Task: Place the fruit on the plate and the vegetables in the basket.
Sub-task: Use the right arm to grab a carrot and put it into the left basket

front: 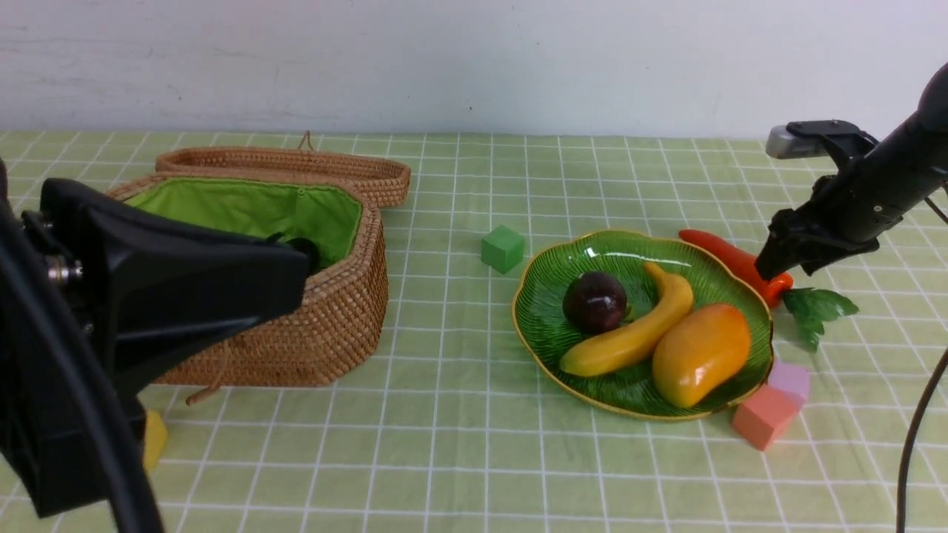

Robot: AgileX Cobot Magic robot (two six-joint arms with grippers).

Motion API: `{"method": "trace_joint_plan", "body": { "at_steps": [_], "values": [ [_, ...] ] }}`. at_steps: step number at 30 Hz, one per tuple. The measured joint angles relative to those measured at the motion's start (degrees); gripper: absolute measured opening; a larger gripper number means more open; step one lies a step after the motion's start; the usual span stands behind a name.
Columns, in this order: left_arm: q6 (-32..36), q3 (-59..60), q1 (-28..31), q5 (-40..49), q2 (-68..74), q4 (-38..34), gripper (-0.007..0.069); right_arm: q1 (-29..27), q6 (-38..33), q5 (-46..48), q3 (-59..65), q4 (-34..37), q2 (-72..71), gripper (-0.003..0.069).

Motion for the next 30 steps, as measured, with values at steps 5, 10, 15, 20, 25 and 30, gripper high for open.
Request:
{"method": "trace_joint_plan", "body": {
  "at_steps": [5,10,15,20,25,30],
  "values": [
    [0.00,0.00,0.00,0.23,0.00,-0.99,0.0015,0.00,-0.18,-3.79,0.00,-0.69,1.11,0.0502],
    [0.00,0.00,0.00,0.41,0.00,-1.32,0.0015,0.00,-0.18,-5.50,0.00,-0.79,2.76,0.0503],
    [0.00,0.00,0.00,0.41,0.00,-1.98,0.0015,0.00,-0.18,-7.79,0.00,-1.11,3.68,0.0503],
    [0.00,0.00,0.00,0.41,0.00,-2.14,0.0015,0.21,-2.05,-8.30,0.00,-1.42,4.38,0.0503],
    [0.00,0.00,0.00,0.41,0.00,-2.14,0.0018,1.72,-4.10,-9.10,0.00,-2.44,5.66,0.0503],
    [0.00,0.00,0.00,0.41,0.00,-2.16,0.0018,2.93,-4.57,-11.42,0.00,-4.08,6.20,0.0461]
  ]
}}
